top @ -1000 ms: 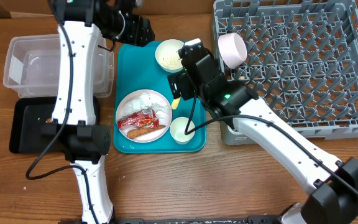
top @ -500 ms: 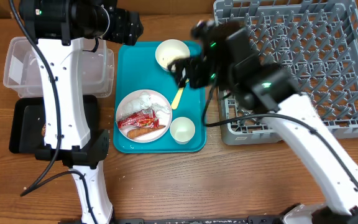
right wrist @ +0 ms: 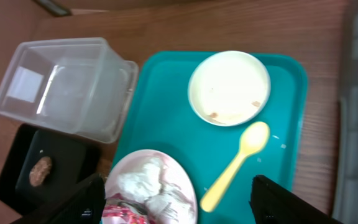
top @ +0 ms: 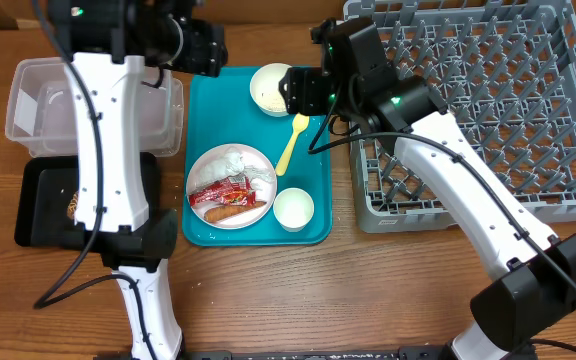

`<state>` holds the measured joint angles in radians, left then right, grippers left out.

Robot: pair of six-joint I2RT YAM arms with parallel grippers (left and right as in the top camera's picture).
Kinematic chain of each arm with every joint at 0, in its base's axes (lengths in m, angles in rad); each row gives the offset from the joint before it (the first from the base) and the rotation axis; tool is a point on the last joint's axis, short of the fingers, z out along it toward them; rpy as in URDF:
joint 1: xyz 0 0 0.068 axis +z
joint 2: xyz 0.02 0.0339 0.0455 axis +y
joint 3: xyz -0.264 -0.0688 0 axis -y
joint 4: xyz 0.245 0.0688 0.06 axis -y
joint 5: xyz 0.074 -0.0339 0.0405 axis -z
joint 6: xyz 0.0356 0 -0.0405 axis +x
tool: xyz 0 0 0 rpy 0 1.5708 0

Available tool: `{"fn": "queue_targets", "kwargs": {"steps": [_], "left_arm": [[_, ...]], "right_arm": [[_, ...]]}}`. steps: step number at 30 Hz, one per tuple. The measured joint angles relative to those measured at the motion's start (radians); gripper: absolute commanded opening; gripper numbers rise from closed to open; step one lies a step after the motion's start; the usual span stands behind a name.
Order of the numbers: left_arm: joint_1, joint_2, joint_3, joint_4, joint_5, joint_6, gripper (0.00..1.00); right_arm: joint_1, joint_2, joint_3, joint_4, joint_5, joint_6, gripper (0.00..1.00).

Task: Sort waste into correct bins and load items into the dishwasher
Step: 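Grasp the white rice bowl with the left gripper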

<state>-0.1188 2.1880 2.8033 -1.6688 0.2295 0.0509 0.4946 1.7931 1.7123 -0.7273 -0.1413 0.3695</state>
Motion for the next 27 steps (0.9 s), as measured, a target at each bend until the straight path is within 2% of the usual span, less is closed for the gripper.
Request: {"fn": "queue_targets", "kwargs": {"steps": [2, 7, 11, 18, 27], "left_arm": [[-0.024, 0.0, -0.072, 0.047, -0.003, 0.003, 0.69], [-0.117, 0.007, -0.267, 0.23, -0.011, 0.047, 0.71], [-0.206, 0.009, -0.453, 0.449, -0.056, 0.101, 0.7], [-0.268, 0.014, -0.738, 0.8, -0.106, 0.19, 0.64], [-0.259, 0.016, -0.966, 1.073, -0.106, 0.235, 0.62]], "right_arm": [[-0.027, -0.012, 0.0, -0.009, 0.01, 0.009, 0.79], [-0.132, -0.084, 0.0, -0.08, 0.018, 0.021, 0.96], [-0.252, -0.182, 0.001, -0.184, 0.027, 0.023, 1.0], [-0.377, -0.28, 0.003, -0.348, 0.034, 0.023, 1.0], [-0.392, -0.278, 0.003, -0.415, 0.046, 0.023, 1.0]]}}
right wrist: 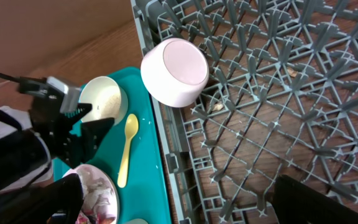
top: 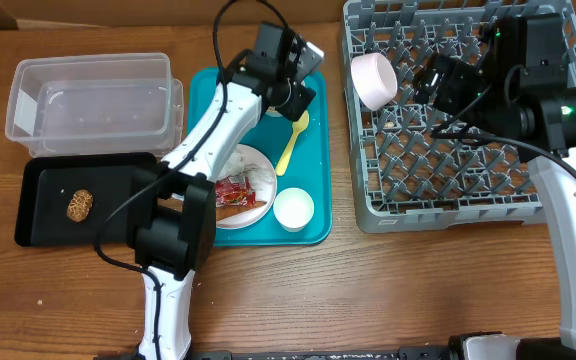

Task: Sort waste into correct bins and load items into the dishwasher
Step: 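Grasp the white rice bowl with the left gripper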

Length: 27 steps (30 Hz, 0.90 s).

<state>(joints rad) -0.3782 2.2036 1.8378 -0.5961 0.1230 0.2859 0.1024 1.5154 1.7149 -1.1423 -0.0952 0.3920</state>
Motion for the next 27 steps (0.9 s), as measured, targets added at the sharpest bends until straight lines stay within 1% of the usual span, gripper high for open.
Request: {"fn": "queue_targets", "kwargs": {"steps": [5, 9, 10, 12, 13, 14, 15, 17, 22, 23, 24, 27], "left_arm": [[0.0, 0.012, -0.04, 0.025, 0.0, 0.006, 0.61], [-0.002, 0.041, -0.04, 0.03, 0.0, 0.006, 0.57], [-0.002, 0.053, -0.04, 0.03, 0.0, 0.005, 0.53], [-0.002, 0.072, -0.04, 0.031, -0.002, -0.002, 0.4], [-0.002, 0.082, -0.042, 0.033, -0.003, -0.005, 0.35], [-0.002, 0.086, -0.044, 0.036, -0.008, -0.015, 0.27], [-0.002, 0.089, -0.046, 0.036, -0.014, -0.026, 0.24], [-0.002, 0.089, -0.047, 0.036, -0.035, -0.048, 0.2], [-0.002, 0.089, -0.047, 0.035, -0.094, -0.106, 0.14], [-0.002, 0.089, -0.047, 0.035, -0.103, -0.115, 0.11], [-0.002, 0.089, -0.047, 0.035, -0.111, -0.124, 0.04], [-0.002, 0.089, -0.047, 0.036, -0.136, -0.145, 0.04]], "right_arm": [[0.0, 0.0, 0.0, -0.003, 0.004, 0.0, 1.0], [0.0, 0.0, 0.0, -0.011, 0.006, 0.0, 1.0], [0.0, 0.0, 0.0, -0.013, 0.006, 0.0, 1.0], [0.0, 0.0, 0.0, -0.018, 0.006, 0.0, 1.0], [0.0, 0.0, 0.0, -0.019, 0.006, 0.0, 1.0], [0.0, 0.0, 0.0, -0.018, 0.006, 0.0, 1.0], [0.0, 0.0, 0.0, -0.019, 0.006, 0.0, 1.0], [0.0, 0.0, 0.0, -0.019, 0.007, 0.0, 1.0], [0.0, 0.0, 0.0, -0.018, 0.006, 0.0, 1.0], [0.0, 0.0, 0.0, -0.019, 0.006, 0.0, 1.0], [0.0, 0.0, 0.0, -0.019, 0.006, 0.0, 1.0], [0.0, 0.0, 0.0, -0.019, 0.006, 0.0, 1.0]]}}
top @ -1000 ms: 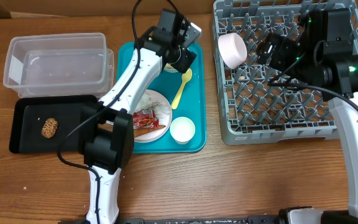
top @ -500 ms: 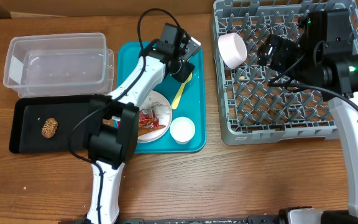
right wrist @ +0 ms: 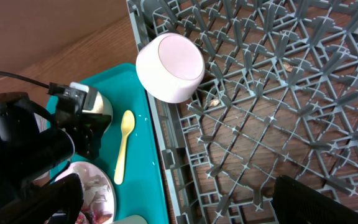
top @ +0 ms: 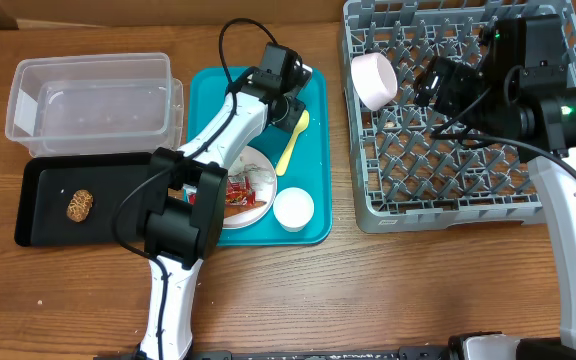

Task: Sort waste into correct bins and load items into the dishwasher
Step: 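Grasp the white rice bowl with the left gripper, then tip the rice bowl over the black tray to dump the rice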

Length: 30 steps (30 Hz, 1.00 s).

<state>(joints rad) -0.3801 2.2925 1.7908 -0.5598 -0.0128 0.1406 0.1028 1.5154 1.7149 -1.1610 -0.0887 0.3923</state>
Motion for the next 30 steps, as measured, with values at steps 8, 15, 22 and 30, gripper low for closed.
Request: {"fn": "queue_targets", "kwargs": {"steps": [8, 15, 22, 30], "left_arm": [[-0.001, -0.015, 0.039, -0.137, -0.032, -0.061, 0.04], [-0.001, -0.077, 0.166, -0.385, -0.033, -0.166, 0.04], [0.034, -0.261, 0.267, -0.63, 0.077, -0.211, 0.04], [0.257, -0.405, 0.276, -0.918, 0.306, -0.208, 0.04]], "right_arm": [[0.0, 0.0, 0.0, -0.001, 0.0, 0.0, 1.0], [0.0, 0.0, 0.0, 0.0, 0.011, 0.0, 1.0], [0.0, 0.0, 0.0, -0.008, 0.012, 0.0, 1.0], [0.0, 0.0, 0.0, -0.016, 0.015, 0.0, 1.0]]}}
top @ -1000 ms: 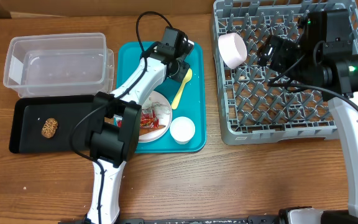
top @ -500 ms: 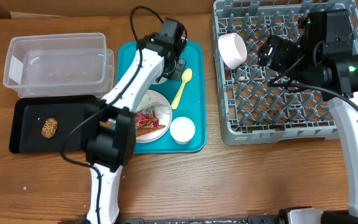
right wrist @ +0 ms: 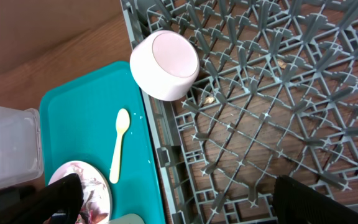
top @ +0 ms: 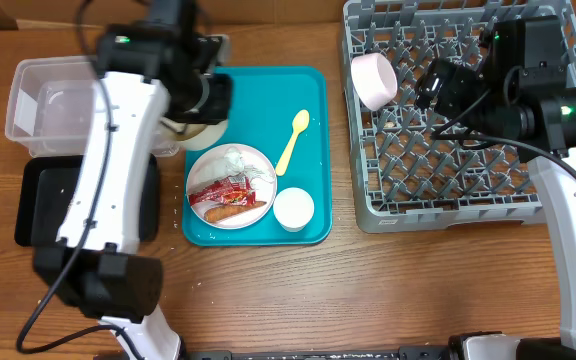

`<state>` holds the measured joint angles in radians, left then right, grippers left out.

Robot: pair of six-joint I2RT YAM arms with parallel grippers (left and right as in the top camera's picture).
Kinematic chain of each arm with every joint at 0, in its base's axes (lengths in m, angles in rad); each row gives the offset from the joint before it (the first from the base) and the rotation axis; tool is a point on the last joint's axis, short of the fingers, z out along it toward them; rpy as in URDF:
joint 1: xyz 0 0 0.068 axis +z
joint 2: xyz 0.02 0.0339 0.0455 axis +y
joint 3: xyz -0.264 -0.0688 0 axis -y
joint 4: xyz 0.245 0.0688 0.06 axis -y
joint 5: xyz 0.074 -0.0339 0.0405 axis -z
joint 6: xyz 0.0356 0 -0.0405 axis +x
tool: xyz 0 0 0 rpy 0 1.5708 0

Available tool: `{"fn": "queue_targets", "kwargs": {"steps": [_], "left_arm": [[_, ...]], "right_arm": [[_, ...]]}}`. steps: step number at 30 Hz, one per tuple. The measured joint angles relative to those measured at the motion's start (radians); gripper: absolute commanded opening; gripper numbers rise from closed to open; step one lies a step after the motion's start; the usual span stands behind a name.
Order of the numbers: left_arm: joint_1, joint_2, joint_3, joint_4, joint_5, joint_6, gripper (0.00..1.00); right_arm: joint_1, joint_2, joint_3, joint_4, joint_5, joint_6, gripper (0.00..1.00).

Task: Sort waste into correct bins and load items into the dishwasher
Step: 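Tip the rice bowl over the black tray to dump the rice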

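Note:
My left gripper (top: 206, 105) hangs over the left edge of the teal tray (top: 313, 110), shut on a cream bowl (top: 196, 130) that is mostly hidden under it. On the tray lie a white plate (top: 230, 187) with tissue and a red wrapper, a yellow spoon (top: 291, 142) and a small white cup (top: 293, 208). A pink bowl (right wrist: 165, 65) lies tilted in the back left corner of the grey dish rack (right wrist: 278, 93). My right gripper (right wrist: 179, 205) stands open above the rack's left part, with nothing between its fingers.
A clear plastic bin (top: 58, 100) sits left of the tray, right beside the held bowl. In front of it is a black tray (top: 38, 210), largely covered by my left arm. The rack fills the back right of the wooden table (top: 368, 290).
The left gripper has gone from the back of the tray to its left edge by the clear bin, and the cream bowl has left its spot with it. The right arm has not moved.
First my right gripper was open over the back of the tray by the cream bowl. Then it stood over the rack, with a pink bowl in the rack's corner, and my left gripper was at the cream bowl. Now the left holds that bowl by the bin.

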<state>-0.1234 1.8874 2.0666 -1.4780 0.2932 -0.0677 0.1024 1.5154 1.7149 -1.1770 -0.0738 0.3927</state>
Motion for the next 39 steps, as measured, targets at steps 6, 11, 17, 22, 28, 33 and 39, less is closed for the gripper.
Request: {"fn": "queue_targets", "kwargs": {"steps": [6, 11, 17, 22, 28, 33, 39], "left_arm": [[0.12, -0.031, 0.0, -0.142, 0.1, 0.071, 0.04], [0.203, -0.034, -0.008, -0.169, 0.242, 0.183, 0.04], [0.364, -0.037, -0.104, -0.165, 0.325, 0.258, 0.04], [0.477, -0.038, -0.233, -0.134, 0.407, 0.343, 0.04], [0.588, -0.038, -0.453, -0.058, 0.522, 0.454, 0.04], [0.693, -0.038, -0.592, 0.019, 0.6, 0.527, 0.04], [0.793, -0.038, -0.7, 0.154, 0.682, 0.55, 0.04]], "right_arm": [[0.0, 0.0, 0.0, -0.006, 0.0, -0.001, 1.0], [0.0, 0.0, 0.0, -0.014, 0.0, -0.001, 1.0], [0.0, 0.0, 0.0, -0.019, 0.0, 0.0, 1.0], [0.0, 0.0, 0.0, -0.019, 0.0, -0.001, 1.0], [0.0, 0.0, 0.0, -0.019, 0.0, -0.001, 1.0], [0.0, 0.0, 0.0, -0.019, 0.0, -0.001, 1.0], [0.0, 0.0, 0.0, -0.02, 0.0, 0.0, 1.0]]}}
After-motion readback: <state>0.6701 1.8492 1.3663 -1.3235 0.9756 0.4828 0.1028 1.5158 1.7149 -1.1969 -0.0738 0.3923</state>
